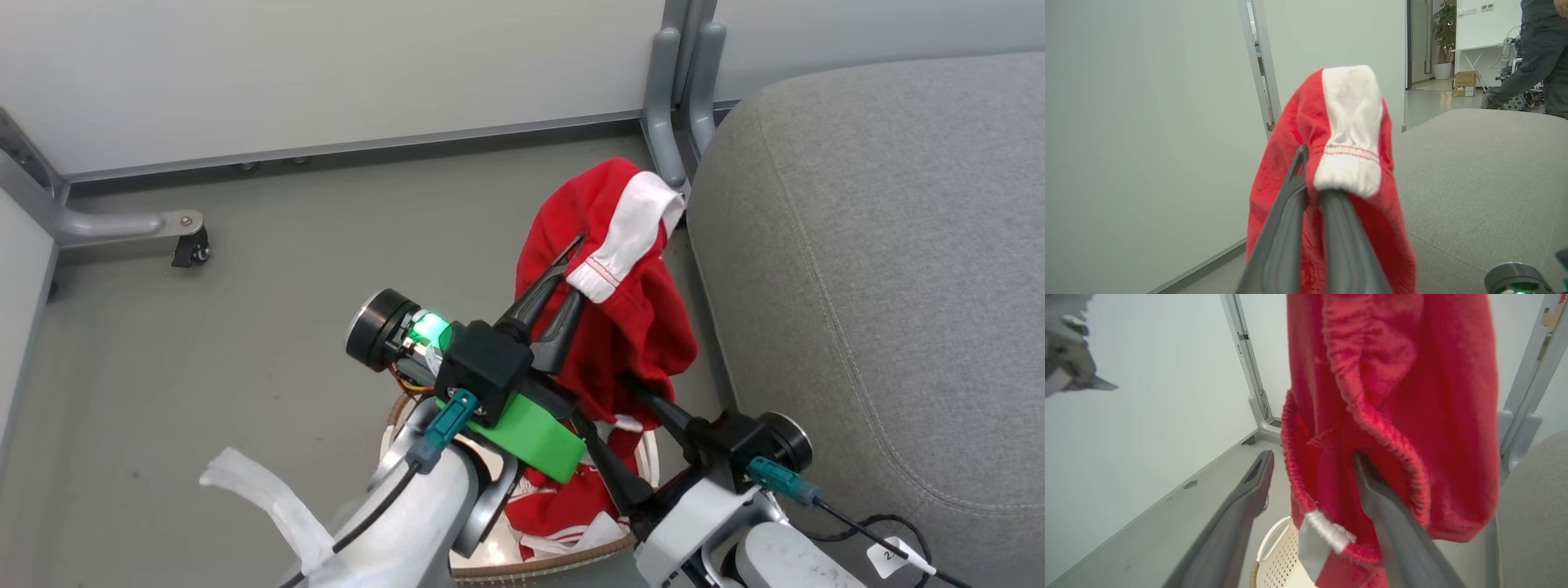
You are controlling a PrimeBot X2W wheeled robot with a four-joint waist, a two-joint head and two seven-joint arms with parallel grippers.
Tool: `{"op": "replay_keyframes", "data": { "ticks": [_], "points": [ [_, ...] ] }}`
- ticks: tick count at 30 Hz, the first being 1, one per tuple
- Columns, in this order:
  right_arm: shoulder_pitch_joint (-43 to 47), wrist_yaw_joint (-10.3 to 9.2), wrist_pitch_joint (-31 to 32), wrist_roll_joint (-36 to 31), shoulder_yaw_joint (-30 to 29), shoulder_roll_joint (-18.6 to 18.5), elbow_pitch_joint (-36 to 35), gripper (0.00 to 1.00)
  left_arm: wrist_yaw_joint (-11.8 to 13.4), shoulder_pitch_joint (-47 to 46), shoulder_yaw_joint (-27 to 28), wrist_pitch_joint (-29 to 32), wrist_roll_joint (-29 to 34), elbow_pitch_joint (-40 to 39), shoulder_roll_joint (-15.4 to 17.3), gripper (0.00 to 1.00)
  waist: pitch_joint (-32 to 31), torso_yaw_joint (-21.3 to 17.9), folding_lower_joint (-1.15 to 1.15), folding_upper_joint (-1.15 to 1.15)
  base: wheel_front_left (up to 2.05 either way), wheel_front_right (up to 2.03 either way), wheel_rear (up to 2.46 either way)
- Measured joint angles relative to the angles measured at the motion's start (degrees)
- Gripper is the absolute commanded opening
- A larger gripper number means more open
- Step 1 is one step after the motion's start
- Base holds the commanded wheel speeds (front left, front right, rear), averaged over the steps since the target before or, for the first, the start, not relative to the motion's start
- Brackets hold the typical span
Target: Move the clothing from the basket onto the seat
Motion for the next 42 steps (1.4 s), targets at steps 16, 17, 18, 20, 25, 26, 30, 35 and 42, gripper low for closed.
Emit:
{"op": "replay_keyframes", "data": {
  "ticks": [16, 17, 18, 20, 25, 26, 30, 35, 42],
  "points": [
    [-0.09, 0.01, -0.01, -3.52, -4.71, 0.76, 6.08, 0.00, 0.21, -0.99, -1.68, 2.22, 0.11, -4.82, 0.41, 0.00, 1.34, 1.28, 0.00, 0.00, 0.00, 0.00, 0.00],
    [-0.11, 0.01, -0.01, -3.52, -4.92, 0.85, 5.92, 0.00, 0.21, -0.99, -1.64, 2.25, 0.11, -4.72, 0.60, 0.00, 1.44, 1.22, 0.00, 0.00, 0.00, 0.00, 0.00],
    [-0.13, 0.01, -0.01, -3.52, -5.03, 0.91, 5.75, 0.00, 0.21, -0.99, -1.65, 2.50, 0.11, -4.50, 0.77, 0.00, 1.52, 1.14, 0.00, 0.00, 0.00, 0.00, 0.00],
    [-0.14, 0.01, 0.00, -3.50, -5.12, 1.00, 5.32, 0.00, 0.21, -0.99, -1.68, 2.77, 0.10, -3.96, 1.16, 0.00, 1.64, 1.02, 0.00, 0.00, 0.00, 0.00, 0.00],
    [-0.13, 0.01, 0.00, -3.38, -5.12, 0.75, 4.09, 0.00, 0.19, -0.80, -1.70, 3.39, -0.40, -2.32, 2.27, 0.00, 1.72, 0.78, 0.00, 0.00, 0.00, 0.00, 0.00],
    [-0.12, 0.01, -0.01, -3.33, -5.11, 0.70, 3.91, 0.00, 0.08, -0.66, -1.74, 3.49, -0.56, -2.01, 2.44, 0.00, 1.71, 0.75, 0.00, 0.00, 0.00, 0.00, 0.00],
    [-0.05, 0.01, 0.00, -2.89, -5.33, 0.36, 3.08, 0.00, -0.07, 0.23, -1.76, 4.10, -1.09, -1.20, 3.52, 0.00, 1.67, 0.74, 0.00, 0.00, 0.00, 0.00, 0.00],
    [0.53, 0.01, 0.00, -2.79, -5.55, -0.08, 2.54, 0.00, 0.01, 0.85, -1.74, 4.43, -1.52, -0.48, 4.20, 0.23, 1.47, 0.83, 0.00, 0.00, 0.00, 0.00, 0.00],
    [0.98, 0.01, 0.00, -2.46, -5.71, -0.27, 2.08, 0.00, 0.03, 1.72, -1.86, 6.10, -2.75, 0.29, 4.91, 1.00, 1.15, 0.92, 0.01, 0.00, 0.00, 0.00, 0.00]
  ]
}}
